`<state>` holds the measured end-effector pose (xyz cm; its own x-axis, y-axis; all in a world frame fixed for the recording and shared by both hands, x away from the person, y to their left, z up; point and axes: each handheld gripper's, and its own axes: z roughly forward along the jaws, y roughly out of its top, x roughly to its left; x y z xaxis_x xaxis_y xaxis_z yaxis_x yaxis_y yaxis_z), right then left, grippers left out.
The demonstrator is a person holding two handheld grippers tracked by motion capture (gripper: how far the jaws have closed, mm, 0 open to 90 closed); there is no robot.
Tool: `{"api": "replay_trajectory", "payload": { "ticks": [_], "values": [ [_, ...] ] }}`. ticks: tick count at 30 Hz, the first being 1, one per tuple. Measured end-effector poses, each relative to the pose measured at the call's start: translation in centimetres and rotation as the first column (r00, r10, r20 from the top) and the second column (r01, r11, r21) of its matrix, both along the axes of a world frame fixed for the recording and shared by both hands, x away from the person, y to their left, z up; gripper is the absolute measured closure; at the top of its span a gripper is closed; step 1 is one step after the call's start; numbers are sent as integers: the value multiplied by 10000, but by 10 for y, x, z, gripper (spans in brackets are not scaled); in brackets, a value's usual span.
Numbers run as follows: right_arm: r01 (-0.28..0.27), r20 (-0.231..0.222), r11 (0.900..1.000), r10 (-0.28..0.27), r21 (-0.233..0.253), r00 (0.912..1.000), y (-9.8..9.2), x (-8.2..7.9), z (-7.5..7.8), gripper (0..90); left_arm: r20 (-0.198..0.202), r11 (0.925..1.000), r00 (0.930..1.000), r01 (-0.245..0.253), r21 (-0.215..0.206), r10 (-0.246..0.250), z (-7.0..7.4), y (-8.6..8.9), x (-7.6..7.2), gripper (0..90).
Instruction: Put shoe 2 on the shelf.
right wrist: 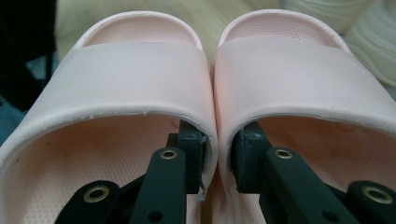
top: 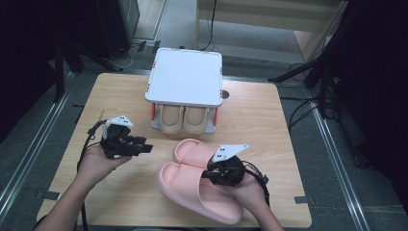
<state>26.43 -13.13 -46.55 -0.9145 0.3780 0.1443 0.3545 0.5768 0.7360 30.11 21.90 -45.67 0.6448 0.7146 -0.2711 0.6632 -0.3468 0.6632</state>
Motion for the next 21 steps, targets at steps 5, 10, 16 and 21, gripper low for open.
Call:
{"api": "replay_trajectory", "payload": {
  "ticks": [5, 10, 16, 21],
  "values": [
    [-857, 20, 9963, 857, 2, 9963, 8, 8, 6, 770, -20, 9998, 9999, -163, -65, 163, 0, 8, 2, 473],
    [-1289, 96, 9915, 1287, 197, 9916, 13, 19, 20, 769, -77, 9989, 9989, -468, -14, 467, -2, 18, 3, 458],
    [-1717, 421, 9847, 1704, 295, 9845, 18, 30, 46, 767, -96, 9973, 9972, -738, -66, 737, -4, 24, 4, 448],
    [-1891, 637, 9816, 1872, 253, 9803, 22, 37, 67, 766, -163, 9965, 9965, -824, -121, 822, -5, 28, 6, 443]
  ]
}}
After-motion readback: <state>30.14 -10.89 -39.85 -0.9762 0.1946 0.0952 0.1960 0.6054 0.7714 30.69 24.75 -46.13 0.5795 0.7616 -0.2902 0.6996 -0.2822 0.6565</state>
